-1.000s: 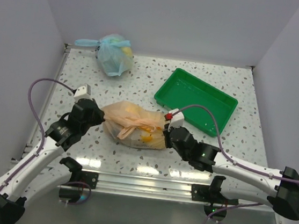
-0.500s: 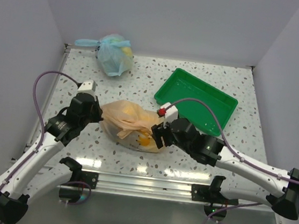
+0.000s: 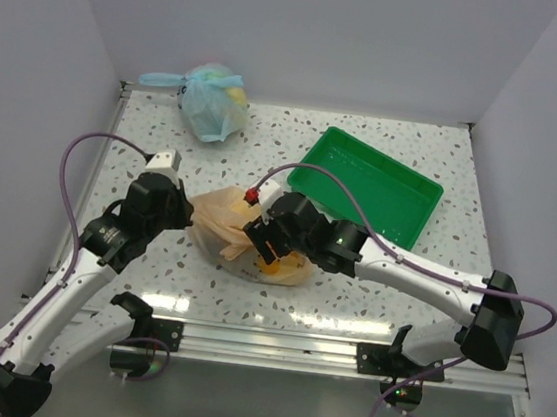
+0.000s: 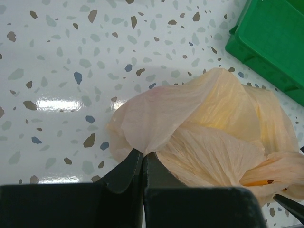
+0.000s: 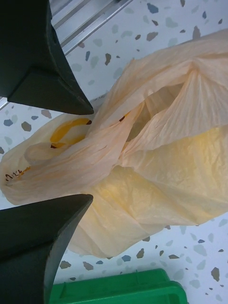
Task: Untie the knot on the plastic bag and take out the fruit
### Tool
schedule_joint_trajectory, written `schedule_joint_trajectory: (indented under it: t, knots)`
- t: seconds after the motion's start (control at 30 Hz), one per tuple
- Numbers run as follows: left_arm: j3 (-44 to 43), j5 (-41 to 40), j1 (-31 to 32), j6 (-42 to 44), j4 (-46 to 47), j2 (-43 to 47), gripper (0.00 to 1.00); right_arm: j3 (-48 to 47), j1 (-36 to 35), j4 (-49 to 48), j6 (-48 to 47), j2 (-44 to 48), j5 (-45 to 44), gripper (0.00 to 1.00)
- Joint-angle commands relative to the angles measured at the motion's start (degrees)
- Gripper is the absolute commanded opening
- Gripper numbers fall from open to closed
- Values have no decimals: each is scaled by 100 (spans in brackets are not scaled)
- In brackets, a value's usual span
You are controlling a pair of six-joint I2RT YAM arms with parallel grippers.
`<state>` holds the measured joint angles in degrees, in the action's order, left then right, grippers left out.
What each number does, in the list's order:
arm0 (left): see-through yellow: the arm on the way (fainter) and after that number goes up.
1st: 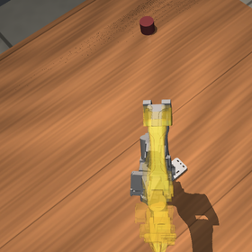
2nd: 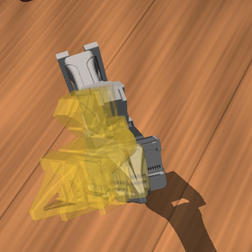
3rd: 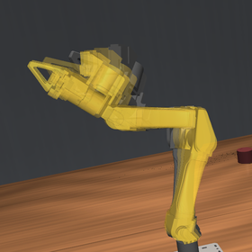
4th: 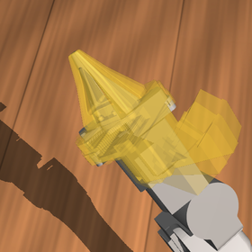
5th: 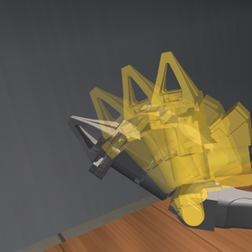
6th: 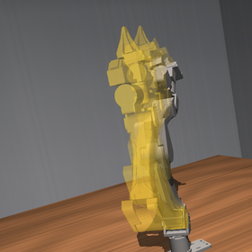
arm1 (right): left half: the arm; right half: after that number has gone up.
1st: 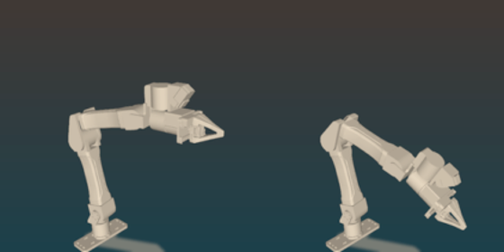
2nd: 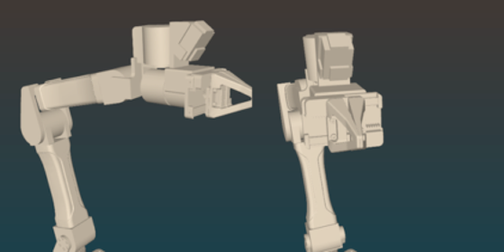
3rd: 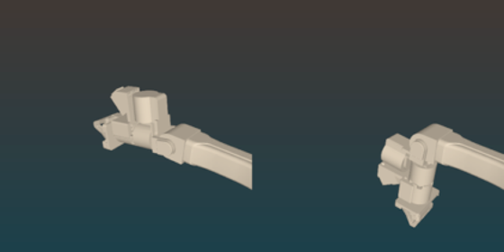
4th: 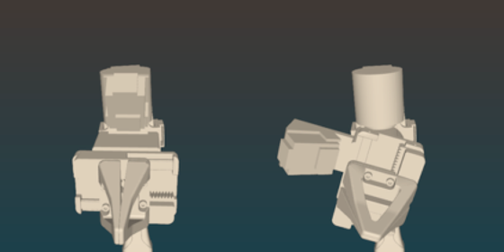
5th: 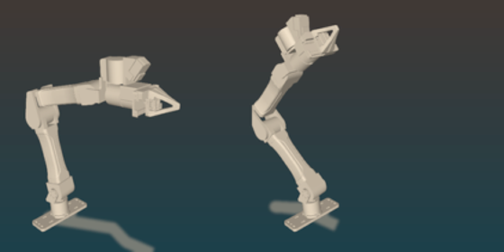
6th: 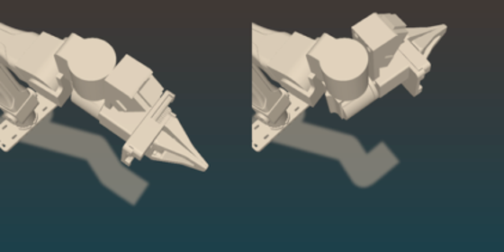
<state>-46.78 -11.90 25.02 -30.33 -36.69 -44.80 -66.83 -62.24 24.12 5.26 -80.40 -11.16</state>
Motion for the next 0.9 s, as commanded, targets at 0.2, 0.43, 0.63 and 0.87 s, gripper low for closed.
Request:
schedule_joint_trajectory:
  t: [0.2,0.43,0.63,0.87]
  knots:
    - [-173,-505,-49,44,-251,191,0,713,185,32,81,497,-668,38]
    - [-234,-1199,-49,-245,-444,-29,0,1233,537,-126,362,1525,-1335,9]
    - [-480,-1464,-128,-290,-261,-433,0,1585,1055,-767,818,2502,-1521,0]
    - [-1139,-1377,-734,0,-58,-1109,0,1884,1100,-2093,1293,2890,-784,0]
